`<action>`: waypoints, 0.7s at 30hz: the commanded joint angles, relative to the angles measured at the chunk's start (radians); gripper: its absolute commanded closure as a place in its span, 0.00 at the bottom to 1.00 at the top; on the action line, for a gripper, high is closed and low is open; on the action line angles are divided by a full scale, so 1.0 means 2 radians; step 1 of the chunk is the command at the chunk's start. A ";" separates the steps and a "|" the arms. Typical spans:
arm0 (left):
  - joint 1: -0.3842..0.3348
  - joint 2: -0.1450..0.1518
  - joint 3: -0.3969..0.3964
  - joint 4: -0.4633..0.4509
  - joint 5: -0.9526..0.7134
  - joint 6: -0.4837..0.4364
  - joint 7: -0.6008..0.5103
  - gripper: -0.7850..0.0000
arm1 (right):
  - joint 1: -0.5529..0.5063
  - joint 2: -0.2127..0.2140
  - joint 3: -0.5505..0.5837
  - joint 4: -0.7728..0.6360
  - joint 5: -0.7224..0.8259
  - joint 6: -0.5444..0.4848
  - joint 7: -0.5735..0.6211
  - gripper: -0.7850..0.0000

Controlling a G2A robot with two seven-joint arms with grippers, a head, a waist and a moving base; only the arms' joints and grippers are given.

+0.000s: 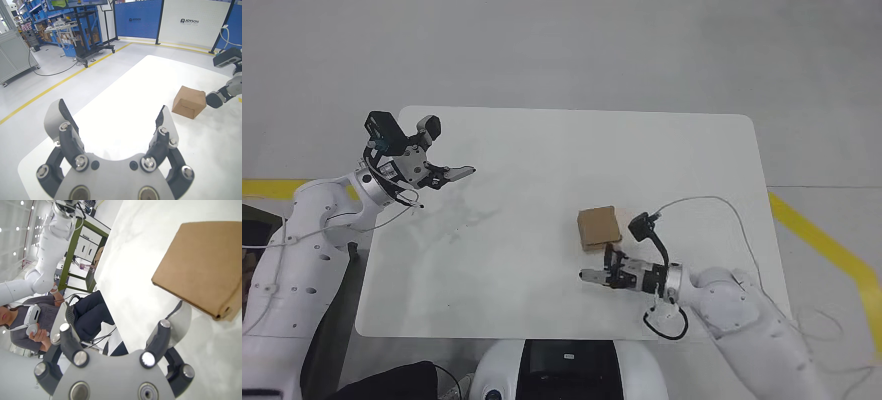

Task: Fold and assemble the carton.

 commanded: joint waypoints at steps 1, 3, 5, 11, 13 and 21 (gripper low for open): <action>0.000 0.000 0.000 0.000 0.000 0.000 0.000 0.00 | 0.001 0.001 0.007 0.000 -0.010 -0.002 -0.005 0.00; 0.000 0.000 0.000 0.000 0.000 0.000 0.000 0.00 | -0.001 0.003 0.015 -0.005 -0.021 -0.011 -0.009 0.00; 0.000 0.000 0.000 0.000 0.000 0.000 0.000 0.00 | -0.010 0.006 0.028 -0.022 -0.058 -0.031 -0.016 0.00; 0.000 0.000 0.000 0.000 0.000 0.000 0.000 0.00 | -0.073 0.015 0.072 -0.088 -0.207 -0.048 -0.087 0.00; 0.000 0.000 0.000 0.000 0.000 0.000 0.000 0.00 | -0.090 0.015 0.086 -0.101 -0.257 -0.023 -0.125 0.00; 0.000 0.000 0.000 0.000 0.000 0.000 0.000 0.00 | -0.081 0.005 0.038 -0.092 -0.400 0.065 -0.187 0.00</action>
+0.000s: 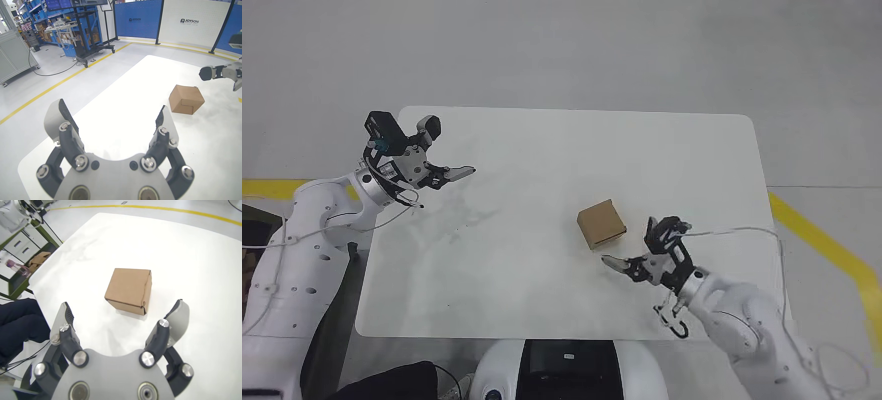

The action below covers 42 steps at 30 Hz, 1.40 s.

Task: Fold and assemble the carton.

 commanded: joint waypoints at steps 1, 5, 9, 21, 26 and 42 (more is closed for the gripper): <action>0.000 0.000 0.000 0.000 0.000 0.000 0.000 0.00 | 0.010 -0.004 -0.020 0.007 -0.027 0.022 -0.005 0.00; 0.000 0.000 0.000 0.000 0.000 0.000 0.000 0.00 | 0.030 -0.011 -0.054 0.023 -0.050 0.043 -0.003 0.00; 0.000 0.000 0.000 0.000 0.000 0.000 0.000 0.00 | 0.044 -0.017 -0.075 0.034 -0.083 0.080 0.001 0.00; 0.000 0.000 0.000 0.000 0.000 0.000 0.000 0.00 | 0.069 -0.035 -0.114 0.050 -0.113 0.144 0.017 0.00; 0.000 0.000 0.000 0.000 0.000 0.000 0.000 0.00 | 0.075 -0.039 -0.115 0.056 -0.102 0.150 0.018 0.00; 0.000 0.000 0.000 0.000 0.000 0.000 0.000 0.00 | 0.080 -0.049 -0.109 0.068 -0.097 0.147 0.026 0.40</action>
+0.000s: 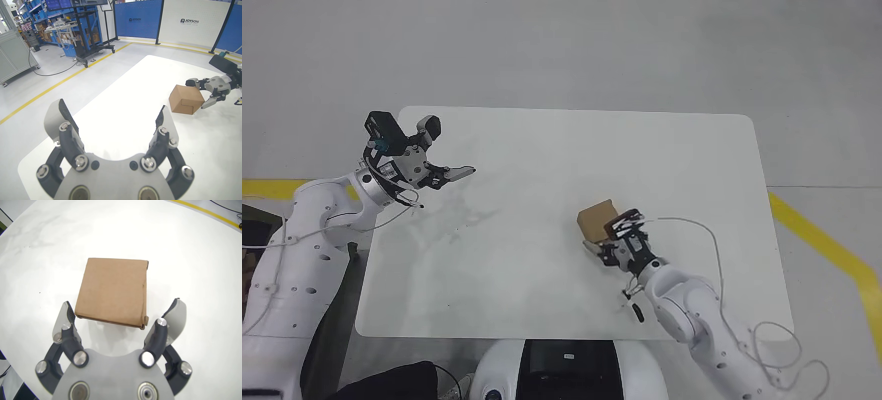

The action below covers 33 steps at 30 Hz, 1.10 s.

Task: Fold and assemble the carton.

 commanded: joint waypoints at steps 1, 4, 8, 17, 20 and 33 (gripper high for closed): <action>0.000 0.000 0.000 0.000 0.000 0.000 0.000 0.00 | 0.000 -0.001 0.002 0.001 0.001 -0.001 0.000 0.46; 0.000 0.000 0.000 0.000 0.000 0.000 0.000 0.00 | 0.000 -0.002 0.003 0.001 0.000 -0.001 0.001 0.57; 0.000 0.000 0.000 0.000 0.000 0.000 0.000 0.00 | 0.000 -0.004 0.006 0.002 0.001 0.000 0.000 0.78; 0.000 0.000 0.000 0.000 0.000 0.000 0.000 0.00 | -0.023 -0.002 0.035 -0.027 0.044 -0.050 -0.008 1.00; 0.000 0.000 0.000 0.000 0.000 0.000 0.000 0.00 | -0.035 0.000 0.048 -0.042 0.060 -0.073 -0.009 1.00; 0.000 0.000 0.000 0.000 0.000 0.000 0.000 0.00 | -0.051 0.011 0.120 -0.049 0.314 -0.267 0.024 1.00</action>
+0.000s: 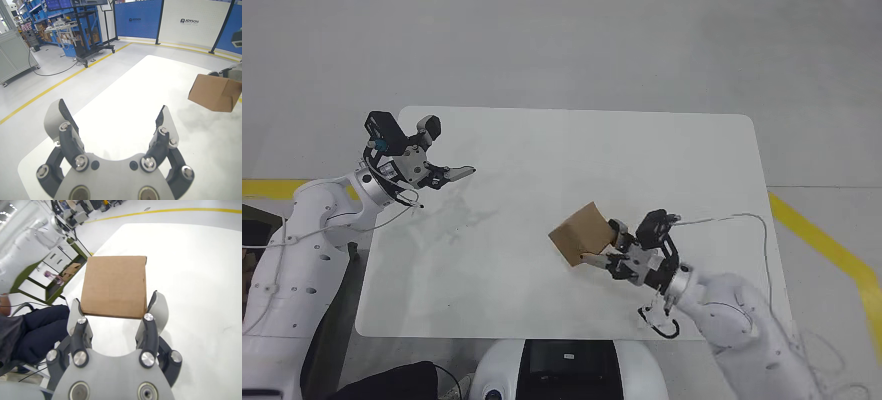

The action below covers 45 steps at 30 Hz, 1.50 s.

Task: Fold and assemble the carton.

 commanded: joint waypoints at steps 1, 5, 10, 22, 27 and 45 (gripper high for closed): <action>0.000 0.000 0.000 0.000 0.000 0.000 0.000 0.00 | 0.004 0.001 0.007 0.006 0.073 -0.034 0.002 1.00; 0.000 0.000 0.000 0.000 0.000 0.000 0.000 0.00 | 0.022 0.004 0.016 0.027 0.217 -0.090 0.040 1.00; 0.000 0.000 0.000 0.000 0.000 0.000 0.000 0.00 | 0.074 0.008 0.001 0.070 0.423 -0.116 0.155 1.00; 0.000 0.000 0.000 0.000 0.000 0.000 0.000 0.00 | 0.212 0.000 -0.030 0.168 0.767 -0.079 0.359 1.00; 0.000 0.000 0.000 0.000 0.000 0.000 0.000 0.00 | 0.233 -0.010 -0.037 0.177 0.830 -0.079 0.364 1.00; 0.000 0.000 0.000 0.000 0.000 0.000 0.000 0.00 | 0.237 -0.032 -0.007 0.154 0.809 -0.108 0.335 1.00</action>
